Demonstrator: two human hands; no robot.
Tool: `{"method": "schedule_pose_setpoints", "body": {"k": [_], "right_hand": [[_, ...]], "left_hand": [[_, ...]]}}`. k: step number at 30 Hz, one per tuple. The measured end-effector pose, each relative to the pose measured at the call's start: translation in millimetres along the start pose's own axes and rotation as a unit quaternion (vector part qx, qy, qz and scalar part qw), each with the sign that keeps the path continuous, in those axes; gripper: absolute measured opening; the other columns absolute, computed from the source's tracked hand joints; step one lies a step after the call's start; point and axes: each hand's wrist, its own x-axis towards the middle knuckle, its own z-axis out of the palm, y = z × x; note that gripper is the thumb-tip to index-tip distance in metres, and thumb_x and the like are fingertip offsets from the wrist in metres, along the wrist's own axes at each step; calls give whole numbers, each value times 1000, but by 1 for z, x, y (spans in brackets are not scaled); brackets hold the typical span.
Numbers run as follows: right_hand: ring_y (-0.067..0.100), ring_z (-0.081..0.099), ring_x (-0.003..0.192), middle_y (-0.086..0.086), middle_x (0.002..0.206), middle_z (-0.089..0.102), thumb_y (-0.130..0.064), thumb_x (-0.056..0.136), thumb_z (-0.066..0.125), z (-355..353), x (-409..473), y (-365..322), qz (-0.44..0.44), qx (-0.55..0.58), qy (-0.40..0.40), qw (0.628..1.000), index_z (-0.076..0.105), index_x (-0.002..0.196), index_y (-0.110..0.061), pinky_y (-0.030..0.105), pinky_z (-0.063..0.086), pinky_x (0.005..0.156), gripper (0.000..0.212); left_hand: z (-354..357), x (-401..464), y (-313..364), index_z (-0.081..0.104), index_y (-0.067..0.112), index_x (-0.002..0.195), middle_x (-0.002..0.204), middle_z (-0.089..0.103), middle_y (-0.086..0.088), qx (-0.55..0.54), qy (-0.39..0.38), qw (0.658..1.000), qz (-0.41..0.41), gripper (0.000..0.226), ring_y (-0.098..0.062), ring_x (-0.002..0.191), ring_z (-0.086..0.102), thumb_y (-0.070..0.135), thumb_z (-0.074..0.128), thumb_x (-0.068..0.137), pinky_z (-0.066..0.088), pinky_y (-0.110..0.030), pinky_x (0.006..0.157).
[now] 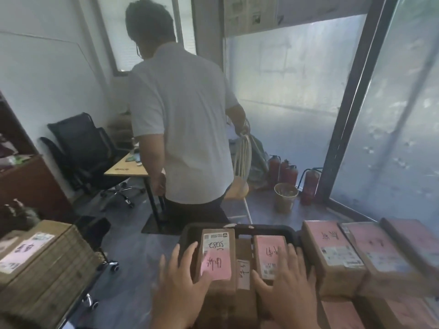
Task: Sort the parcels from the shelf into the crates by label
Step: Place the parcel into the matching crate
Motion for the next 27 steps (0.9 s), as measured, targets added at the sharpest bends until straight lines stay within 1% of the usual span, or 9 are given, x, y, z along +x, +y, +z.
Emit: {"method": "schedule_pose_setpoints", "body": {"k": [2, 4, 6, 8, 9, 12, 17, 21, 27], "right_hand": [[17, -8, 162, -4, 176, -2, -88, 72, 13, -15, -4, 0, -51, 17, 29, 998, -3, 167, -27, 46, -5, 131, 114], [11, -6, 161, -6, 176, 4, -85, 74, 14, -38, -10, 0, -100, 36, 63, 992, 3, 167, -29, 40, -11, 130, 109], [9, -5, 161, -7, 175, 8, -82, 78, 20, -63, -16, 1, -138, 54, 94, 984, 8, 168, -29, 39, -10, 131, 104], [7, -8, 160, -9, 175, 5, -82, 80, 23, -88, -23, 6, -172, 69, 107, 977, 8, 168, -28, 40, -6, 132, 104], [5, -12, 160, -11, 175, 0, -83, 79, 21, -100, -28, 9, -187, 71, 107, 974, 5, 168, -30, 39, -8, 131, 105], [1, -20, 157, -15, 174, -8, -86, 78, 16, -130, -44, 24, -230, 80, 107, 964, -3, 167, -34, 35, -17, 128, 105], [2, -18, 158, -16, 174, -9, -86, 75, 15, -167, -86, 59, -307, 92, 83, 944, -8, 166, -35, 36, -13, 130, 106], [-1, -18, 157, -21, 172, -9, -87, 71, 18, -188, -132, 83, -363, 110, 54, 924, -8, 164, -40, 32, -17, 127, 107], [-4, -22, 152, -21, 171, -15, -89, 63, 16, -214, -221, 84, -457, 114, -29, 882, -14, 161, -44, 31, -18, 123, 112]], "left_hand": [[-12, -6, 6, 8, 55, 158, 173, -3, 15, -11, 20, 999, 29, 72, -23, 161, -11, 69, 42, 96, 12, -67, 125], [-22, -17, 16, 10, 57, 156, 173, -2, 17, -32, 41, 997, 63, 69, -18, 160, -13, 63, 45, 98, 9, -67, 126], [-30, -33, 30, 9, 61, 154, 171, -2, 21, -42, 66, 993, 91, 69, -13, 159, -15, 59, 48, 97, 9, -64, 127], [-38, -54, 44, 8, 65, 152, 171, -3, 24, -43, 84, 990, 103, 72, -10, 158, -16, 62, 48, 92, 12, -61, 127], [-41, -65, 51, 8, 65, 152, 170, -4, 25, -41, 91, 990, 102, 75, -9, 158, -17, 65, 45, 87, 14, -60, 127], [-46, -103, 69, 8, 66, 152, 170, -5, 27, -47, 116, 988, 86, 78, -8, 157, -18, 72, 40, 80, 18, -60, 126], [-41, -189, 96, 12, 67, 151, 170, -1, 26, -42, 174, 983, 35, 82, -9, 158, -13, 76, 30, 70, 16, -56, 127], [-30, -264, 112, 15, 65, 151, 170, -1, 26, -27, 199, 979, -17, 90, -12, 159, -11, 78, 22, 62, 13, -50, 130], [-38, -385, 107, 7, 65, 149, 171, -5, 21, -1, 233, 966, -110, 95, -18, 161, -9, 83, 13, 56, 7, -44, 129]]}}
